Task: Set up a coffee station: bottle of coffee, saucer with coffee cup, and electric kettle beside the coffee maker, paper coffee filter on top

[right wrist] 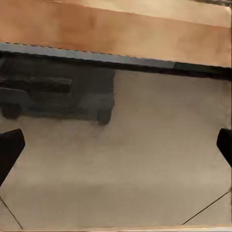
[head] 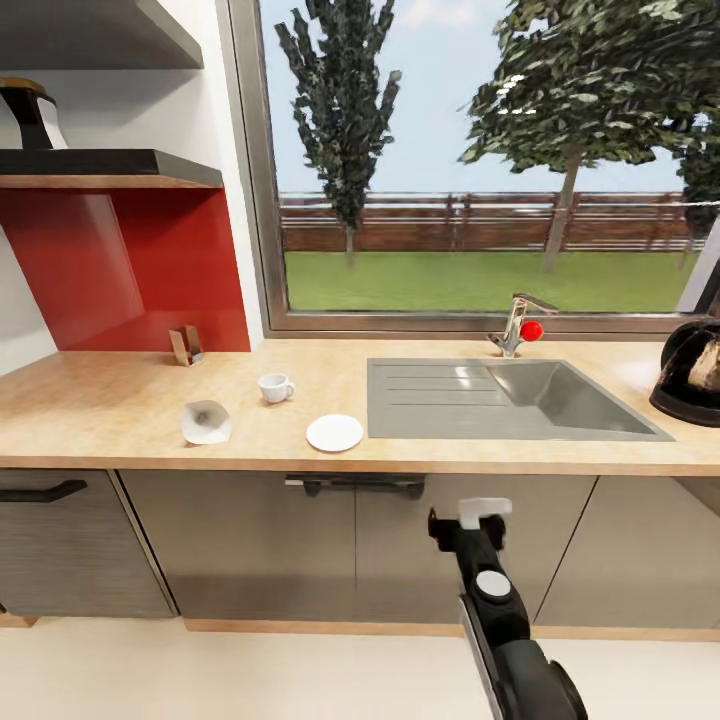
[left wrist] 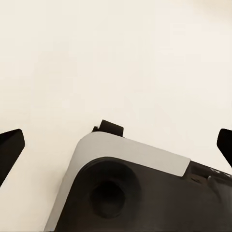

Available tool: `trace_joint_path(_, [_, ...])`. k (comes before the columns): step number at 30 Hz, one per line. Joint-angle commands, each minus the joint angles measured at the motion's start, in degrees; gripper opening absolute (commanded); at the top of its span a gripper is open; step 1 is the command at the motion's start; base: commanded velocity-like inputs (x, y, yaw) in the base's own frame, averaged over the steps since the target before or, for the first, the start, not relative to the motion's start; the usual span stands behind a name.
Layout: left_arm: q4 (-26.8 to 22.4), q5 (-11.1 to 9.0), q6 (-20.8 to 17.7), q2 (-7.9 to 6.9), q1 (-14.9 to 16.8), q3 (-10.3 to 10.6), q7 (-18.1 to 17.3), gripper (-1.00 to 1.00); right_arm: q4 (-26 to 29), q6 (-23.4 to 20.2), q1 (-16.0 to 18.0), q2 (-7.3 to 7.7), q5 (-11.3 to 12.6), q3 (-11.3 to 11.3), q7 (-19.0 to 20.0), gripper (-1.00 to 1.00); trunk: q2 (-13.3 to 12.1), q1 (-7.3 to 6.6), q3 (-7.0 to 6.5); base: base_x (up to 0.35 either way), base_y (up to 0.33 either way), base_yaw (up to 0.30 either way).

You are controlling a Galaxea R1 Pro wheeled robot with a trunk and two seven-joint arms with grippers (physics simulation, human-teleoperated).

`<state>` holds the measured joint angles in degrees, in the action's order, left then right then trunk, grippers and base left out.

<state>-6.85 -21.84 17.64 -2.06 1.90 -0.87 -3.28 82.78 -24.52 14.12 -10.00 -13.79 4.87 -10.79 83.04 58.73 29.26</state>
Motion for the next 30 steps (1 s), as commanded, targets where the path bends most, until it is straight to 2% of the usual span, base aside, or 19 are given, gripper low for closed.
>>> trace_joint_path(1, [0.07,-0.22,0.17,-0.18,0.03,0.14,-0.38,1.00,0.94,-2.76,3.10,0.00,0.13,0.41,-0.17,1.00,0.03,0.00,0.07,0.000,0.000,0.000])
trace_joint_path(5, [0.08,-0.09,0.19,-0.40,0.03,0.29,-0.39,1.00,2.18,-7.93,8.04,0.00,0.80,3.08,-0.75,1.00,0.03,0.00,0.07,0.000,0.000,0.000])
trace_joint_path(7, [0.08,-0.07,0.19,-0.43,0.03,0.31,-0.38,1.00,2.75,-9.66,9.44,0.00,0.92,3.94,-1.17,1.00,0.03,0.00,0.07,0.000,0.000,0.000])
trace_joint_path(9, [0.09,-0.05,0.20,-0.47,0.03,0.33,-0.36,1.00,4.11,-14.24,13.23,0.00,1.31,5.62,-2.85,1.00,0.03,0.00,0.07,0.000,0.000,0.000])
trace_joint_path(10, [0.09,-0.05,0.20,-0.48,0.03,0.32,-0.36,1.00,4.51,-16.90,15.69,0.00,2.51,6.14,-3.57,1.00,0.03,0.00,0.07,0.000,0.000,0.000])
trace_joint_path(11, [0.09,-0.04,0.20,-0.48,0.03,0.33,-0.37,1.00,4.59,-17.79,16.50,0.00,3.18,6.24,-3.72,1.00,0.03,0.00,0.07,0.000,0.000,0.000])
trace_joint_path(16, [0.08,-0.04,0.20,-0.56,0.03,0.29,-0.34,1.00,4.61,-26.07,23.15,0.00,12.07,6.64,-6.33,1.00,0.03,0.00,0.07,0.000,0.000,0.000])
trace_joint_path(18, [0.07,-0.04,0.20,-0.56,0.03,0.29,-0.34,1.00,4.41,-27.55,24.57,0.00,14.06,6.68,-7.68,1.00,0.03,0.00,0.07,0.000,0.000,0.000])
trace_joint_path(20, [0.03,-0.04,0.20,-0.57,0.03,0.27,-0.35,1.00,3.46,-30.72,27.59,0.00,18.26,6.66,-10.58,1.00,0.03,0.00,0.07,0.000,0.000,0.000])
trace_joint_path(21, [0.02,-0.04,0.20,-0.57,0.03,0.28,-0.36,1.00,3.07,-31.66,28.37,0.00,19.38,6.66,-11.24,1.00,0.03,0.00,0.07,0.000,0.000,0.000])
trace_joint_path(23, [0.01,-0.02,0.15,-0.59,0.03,0.32,-0.39,1.00,0.94,-35.48,31.85,0.00,23.87,6.70,-13.73,1.00,0.03,0.00,0.07,0.000,0.000,0.000])
trace_joint_path(25, [0.00,0.05,0.09,-0.58,0.03,0.37,-0.37,1.00,-2.57,-35.48,35.32,0.00,26.91,6.70,-15.73,1.00,0.03,0.00,0.07,0.000,0.000,0.000])
trace_joint_path(26, [0.00,0.08,0.08,-0.58,0.03,0.39,-0.36,1.00,-3.79,-35.48,36.21,0.00,27.36,6.71,-16.21,1.00,0.03,0.00,0.07,0.000,0.000,0.000])
trace_joint_path(30, [0.00,0.63,0.00,-0.57,0.03,0.42,-0.33,1.00,-18.13,-35.48,43.96,0.00,29.58,6.65,-19.01,1.00,0.03,0.00,0.07,0.000,0.000,0.000])
